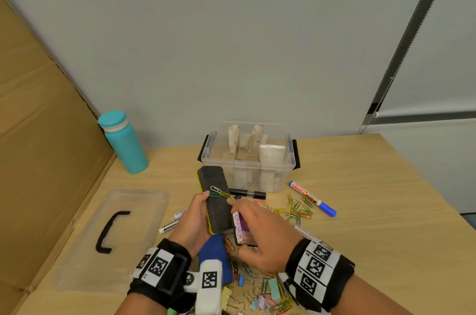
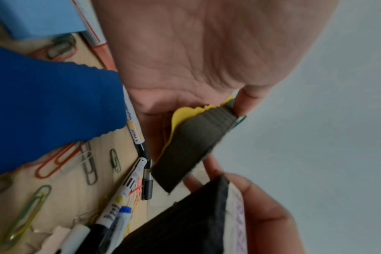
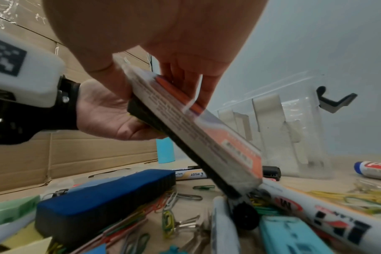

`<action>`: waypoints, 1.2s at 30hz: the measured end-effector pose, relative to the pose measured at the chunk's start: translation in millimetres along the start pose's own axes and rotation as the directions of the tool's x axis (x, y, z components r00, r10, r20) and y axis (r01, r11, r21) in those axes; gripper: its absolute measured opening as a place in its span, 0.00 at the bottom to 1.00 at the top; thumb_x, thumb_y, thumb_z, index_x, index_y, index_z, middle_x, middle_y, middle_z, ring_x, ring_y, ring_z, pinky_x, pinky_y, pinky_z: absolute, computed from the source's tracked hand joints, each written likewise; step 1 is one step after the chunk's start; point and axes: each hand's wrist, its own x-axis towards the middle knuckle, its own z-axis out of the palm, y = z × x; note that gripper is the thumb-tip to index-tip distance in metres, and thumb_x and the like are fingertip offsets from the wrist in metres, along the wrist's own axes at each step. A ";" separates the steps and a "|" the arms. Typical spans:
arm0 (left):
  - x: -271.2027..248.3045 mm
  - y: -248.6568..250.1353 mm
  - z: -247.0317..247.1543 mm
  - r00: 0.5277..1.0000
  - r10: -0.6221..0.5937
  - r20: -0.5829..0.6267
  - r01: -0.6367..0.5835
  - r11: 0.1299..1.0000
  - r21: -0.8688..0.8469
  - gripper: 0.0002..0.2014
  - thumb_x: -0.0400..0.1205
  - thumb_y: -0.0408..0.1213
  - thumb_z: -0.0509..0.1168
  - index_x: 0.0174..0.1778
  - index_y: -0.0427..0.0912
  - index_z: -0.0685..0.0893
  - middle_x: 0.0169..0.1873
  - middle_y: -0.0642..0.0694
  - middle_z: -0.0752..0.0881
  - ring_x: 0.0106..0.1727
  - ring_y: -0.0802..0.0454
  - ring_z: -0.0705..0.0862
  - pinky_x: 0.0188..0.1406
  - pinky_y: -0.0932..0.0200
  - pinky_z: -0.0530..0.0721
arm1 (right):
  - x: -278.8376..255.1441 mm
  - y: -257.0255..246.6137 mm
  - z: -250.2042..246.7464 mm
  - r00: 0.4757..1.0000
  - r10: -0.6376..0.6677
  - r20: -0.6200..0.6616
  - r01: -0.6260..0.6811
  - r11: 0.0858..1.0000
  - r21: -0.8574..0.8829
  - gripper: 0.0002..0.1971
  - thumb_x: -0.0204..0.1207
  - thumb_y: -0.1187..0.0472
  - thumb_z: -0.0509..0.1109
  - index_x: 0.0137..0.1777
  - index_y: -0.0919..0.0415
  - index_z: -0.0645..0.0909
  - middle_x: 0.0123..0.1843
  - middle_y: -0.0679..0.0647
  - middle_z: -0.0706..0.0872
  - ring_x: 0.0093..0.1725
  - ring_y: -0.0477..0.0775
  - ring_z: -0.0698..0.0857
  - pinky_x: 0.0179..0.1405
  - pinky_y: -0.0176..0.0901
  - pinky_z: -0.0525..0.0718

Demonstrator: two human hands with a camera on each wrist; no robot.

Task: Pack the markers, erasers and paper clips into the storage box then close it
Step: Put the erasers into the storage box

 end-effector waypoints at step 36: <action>10.8 0.5 -8.1 0.999 -0.027 -0.040 0.026 0.999 -0.027 0.21 0.87 0.45 0.48 0.68 0.38 0.77 0.61 0.33 0.84 0.61 0.40 0.82 0.52 0.47 0.82 | -3.6 29.7 -2.3 0.994 -0.057 0.096 0.067 0.992 -0.107 0.28 0.69 0.51 0.53 0.72 0.46 0.64 0.65 0.45 0.75 0.59 0.50 0.75 0.51 0.53 0.82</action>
